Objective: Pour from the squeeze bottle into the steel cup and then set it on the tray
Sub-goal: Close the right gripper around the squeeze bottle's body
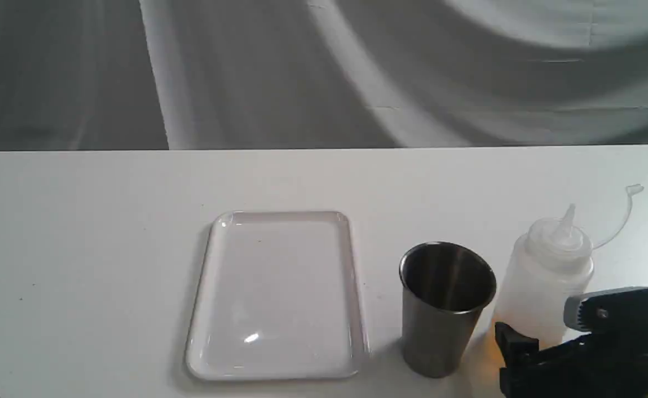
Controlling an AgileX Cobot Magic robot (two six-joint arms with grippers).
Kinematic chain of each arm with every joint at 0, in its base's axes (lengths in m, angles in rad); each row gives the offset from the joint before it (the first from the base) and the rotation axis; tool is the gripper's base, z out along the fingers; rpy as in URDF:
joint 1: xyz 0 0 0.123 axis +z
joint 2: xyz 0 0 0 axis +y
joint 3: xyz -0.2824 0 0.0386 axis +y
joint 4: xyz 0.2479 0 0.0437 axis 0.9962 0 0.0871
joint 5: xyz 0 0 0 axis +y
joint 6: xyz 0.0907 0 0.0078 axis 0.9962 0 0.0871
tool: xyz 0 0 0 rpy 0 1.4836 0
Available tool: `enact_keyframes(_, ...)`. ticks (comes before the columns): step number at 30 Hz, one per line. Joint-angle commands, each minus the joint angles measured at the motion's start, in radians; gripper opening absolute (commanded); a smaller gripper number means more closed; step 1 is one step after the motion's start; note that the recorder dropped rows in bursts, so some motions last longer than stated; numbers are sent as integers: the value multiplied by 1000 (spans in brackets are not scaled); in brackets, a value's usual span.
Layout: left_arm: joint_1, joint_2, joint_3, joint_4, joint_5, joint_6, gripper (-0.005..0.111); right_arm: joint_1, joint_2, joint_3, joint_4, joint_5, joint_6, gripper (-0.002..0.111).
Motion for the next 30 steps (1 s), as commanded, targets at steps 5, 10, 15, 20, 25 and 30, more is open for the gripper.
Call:
enact_keyframes(5, -5, 2, 4, -4, 1, -2, 8, 3, 53, -59, 23, -26, 14, 88)
enact_keyframes(10, -5, 2, 4, -4, 1, -2, 8, 3, 87, -75, 59, -65, 14, 88)
enact_keyframes(15, -5, 2, 4, -4, 1, -2, 8, 3, 121, -75, 62, -113, 14, 88)
enact_keyframes(20, -5, 2, 4, -4, 1, -2, 8, 3, 157, -75, 58, -184, 14, 88)
enact_keyframes(25, -5, 2, 4, -4, 1, -2, 8, 3, 177, -75, 57, -218, 37, 88)
enact_keyframes(30, -5, 2, 4, -4, 1, -2, 8, 3, 196, -75, 54, -247, 37, 87)
